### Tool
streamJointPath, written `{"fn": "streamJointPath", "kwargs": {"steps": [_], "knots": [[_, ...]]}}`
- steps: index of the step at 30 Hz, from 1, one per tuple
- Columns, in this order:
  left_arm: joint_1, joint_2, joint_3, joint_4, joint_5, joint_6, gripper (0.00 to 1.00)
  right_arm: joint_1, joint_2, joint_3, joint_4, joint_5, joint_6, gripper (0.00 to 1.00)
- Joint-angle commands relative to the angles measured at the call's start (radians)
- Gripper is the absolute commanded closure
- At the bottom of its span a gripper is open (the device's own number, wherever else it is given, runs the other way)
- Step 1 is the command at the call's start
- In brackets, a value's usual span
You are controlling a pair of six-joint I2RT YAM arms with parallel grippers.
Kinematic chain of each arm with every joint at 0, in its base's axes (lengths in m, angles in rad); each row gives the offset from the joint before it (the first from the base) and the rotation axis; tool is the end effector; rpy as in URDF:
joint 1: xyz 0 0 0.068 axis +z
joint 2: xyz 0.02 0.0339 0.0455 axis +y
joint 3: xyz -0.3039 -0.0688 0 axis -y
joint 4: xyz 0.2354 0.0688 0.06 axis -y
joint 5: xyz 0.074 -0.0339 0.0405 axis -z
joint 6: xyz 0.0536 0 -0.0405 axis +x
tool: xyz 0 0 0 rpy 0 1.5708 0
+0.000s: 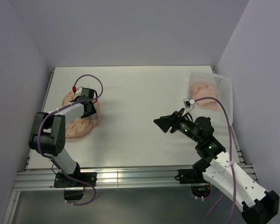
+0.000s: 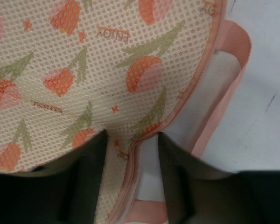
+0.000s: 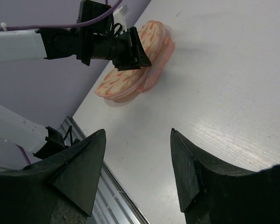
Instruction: Place the bra in the laundry bag and zip it closed
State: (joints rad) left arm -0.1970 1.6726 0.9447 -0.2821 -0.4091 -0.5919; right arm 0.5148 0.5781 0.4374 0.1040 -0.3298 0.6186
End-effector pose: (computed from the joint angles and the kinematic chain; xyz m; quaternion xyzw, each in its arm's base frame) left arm 0.3298 -0.0441 0.1997 -0.2397 0.9116 0.0761 0.3252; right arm 0.1060 0.0799 0.3014 -0.0769 0.7152 0.4672 0.5141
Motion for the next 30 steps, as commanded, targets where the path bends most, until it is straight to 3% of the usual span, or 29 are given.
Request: {"fn": "streamJointPath", "kwargs": {"steps": [1, 3, 4, 7, 18, 21, 24, 30], "knots": [[-0.007, 0.025, 0.043, 0.012, 0.021, 0.001, 0.61, 0.013, -0.011, 0.0, 0.045, 0.003, -0.017, 0.36], [-0.025, 0.039, 0.037, 0.023, 0.035, -0.003, 0.76, 0.013, -0.017, 0.004, 0.042, 0.006, -0.019, 0.36], [-0.035, 0.039, 0.036, 0.033, 0.036, -0.005, 0.9, 0.013, -0.02, 0.004, 0.037, 0.009, -0.019, 0.36], [-0.085, 0.038, 0.042, 0.043, 0.044, -0.017, 1.0, 0.016, -0.024, 0.009, 0.033, 0.017, -0.02, 0.36], [-0.34, -0.03, 0.046, 0.193, 0.206, -0.173, 1.0, 0.024, 0.003, 0.015, 0.022, 0.031, -0.026, 0.36], [-0.363, -0.036, 0.048, 0.24, 0.283, -0.227, 1.0, 0.025, 0.019, 0.015, 0.011, 0.043, -0.031, 0.32], [-0.381, -0.034, 0.055, 0.306, 0.34, -0.255, 1.0, 0.027, 0.055, 0.004, 0.01, 0.066, -0.022, 0.18], [-0.395, -0.037, 0.051, 0.369, 0.411, -0.289, 1.0, 0.039, 0.161, -0.019, 0.043, 0.126, 0.007, 0.18]]}}
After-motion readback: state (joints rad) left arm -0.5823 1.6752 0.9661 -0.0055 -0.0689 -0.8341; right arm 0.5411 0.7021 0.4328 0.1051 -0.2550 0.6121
